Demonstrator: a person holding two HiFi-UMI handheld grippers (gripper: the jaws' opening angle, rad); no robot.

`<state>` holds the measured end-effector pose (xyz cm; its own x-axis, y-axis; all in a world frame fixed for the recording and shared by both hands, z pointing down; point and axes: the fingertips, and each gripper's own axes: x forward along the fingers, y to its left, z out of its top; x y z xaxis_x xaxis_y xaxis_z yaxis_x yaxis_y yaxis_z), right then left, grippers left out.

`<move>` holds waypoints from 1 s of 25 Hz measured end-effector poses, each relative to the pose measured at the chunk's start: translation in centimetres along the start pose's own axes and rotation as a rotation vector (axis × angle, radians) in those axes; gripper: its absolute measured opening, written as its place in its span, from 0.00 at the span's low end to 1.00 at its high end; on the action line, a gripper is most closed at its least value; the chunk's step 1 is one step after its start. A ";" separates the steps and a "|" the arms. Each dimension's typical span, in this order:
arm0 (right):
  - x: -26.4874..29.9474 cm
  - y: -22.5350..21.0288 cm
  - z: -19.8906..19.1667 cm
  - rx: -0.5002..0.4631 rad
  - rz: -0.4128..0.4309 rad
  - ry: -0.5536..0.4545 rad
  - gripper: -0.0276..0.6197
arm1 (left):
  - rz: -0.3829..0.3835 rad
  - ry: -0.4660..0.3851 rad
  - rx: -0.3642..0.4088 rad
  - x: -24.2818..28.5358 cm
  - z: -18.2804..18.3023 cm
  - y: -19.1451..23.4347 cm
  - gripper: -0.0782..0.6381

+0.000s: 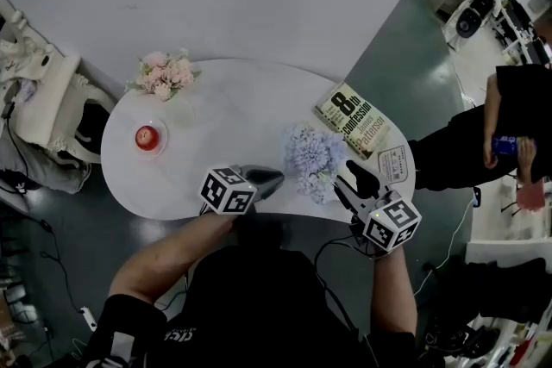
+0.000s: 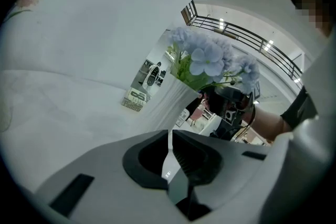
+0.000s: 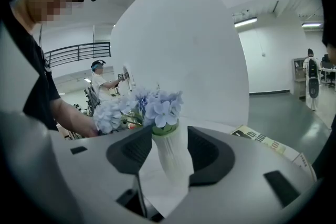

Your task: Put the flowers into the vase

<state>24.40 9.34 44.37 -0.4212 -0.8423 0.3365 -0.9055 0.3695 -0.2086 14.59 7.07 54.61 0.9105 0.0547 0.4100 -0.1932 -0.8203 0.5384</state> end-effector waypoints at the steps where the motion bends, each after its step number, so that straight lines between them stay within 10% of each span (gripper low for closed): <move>1: -0.2 0.0 0.2 0.004 -0.016 -0.009 0.36 | -0.008 -0.003 0.001 -0.2 0.0 -0.1 0.15; 16: -7.4 0.5 3.6 0.036 -0.225 -0.191 0.30 | 0.043 -0.102 0.143 -1.6 0.8 -4.2 0.12; 25: -12.5 5.1 1.2 -0.024 -0.201 -0.194 0.20 | 0.123 -0.229 0.173 -2.9 1.7 -10.8 0.12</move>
<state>25.10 21.30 37.93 -0.2170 -0.9583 0.1859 -0.9719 0.1944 -0.1325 14.64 14.79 46.39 0.9466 -0.1648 0.2771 -0.2599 -0.8986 0.3534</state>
